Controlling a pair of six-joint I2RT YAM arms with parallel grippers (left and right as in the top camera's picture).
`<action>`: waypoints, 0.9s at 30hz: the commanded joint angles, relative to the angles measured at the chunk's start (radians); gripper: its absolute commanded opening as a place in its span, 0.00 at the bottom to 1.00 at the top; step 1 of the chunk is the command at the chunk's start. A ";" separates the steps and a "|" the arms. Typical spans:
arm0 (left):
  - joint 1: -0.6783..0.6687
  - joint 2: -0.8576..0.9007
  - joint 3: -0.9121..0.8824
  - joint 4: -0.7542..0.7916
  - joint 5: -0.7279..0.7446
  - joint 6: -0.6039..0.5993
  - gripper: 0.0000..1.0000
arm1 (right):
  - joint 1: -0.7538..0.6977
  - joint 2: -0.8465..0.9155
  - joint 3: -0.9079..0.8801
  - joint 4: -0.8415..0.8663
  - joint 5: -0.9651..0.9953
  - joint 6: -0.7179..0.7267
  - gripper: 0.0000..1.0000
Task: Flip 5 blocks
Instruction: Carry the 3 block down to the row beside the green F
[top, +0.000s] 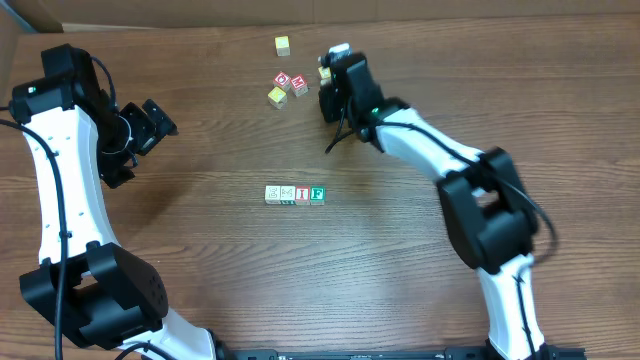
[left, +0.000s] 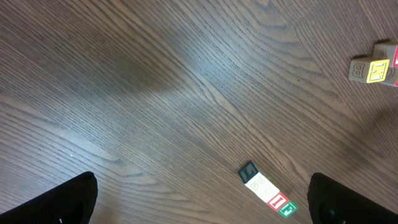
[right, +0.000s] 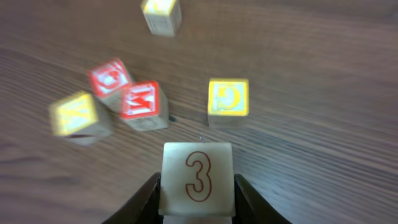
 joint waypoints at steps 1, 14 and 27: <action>-0.001 -0.013 0.018 0.002 -0.002 0.000 1.00 | 0.005 -0.212 0.009 -0.107 0.007 0.068 0.29; -0.001 -0.013 0.018 0.002 -0.002 0.000 1.00 | 0.016 -0.443 -0.012 -0.810 -0.132 0.377 0.24; -0.001 -0.013 0.018 0.002 -0.003 0.000 1.00 | 0.163 -0.430 -0.438 -0.459 -0.126 0.536 0.25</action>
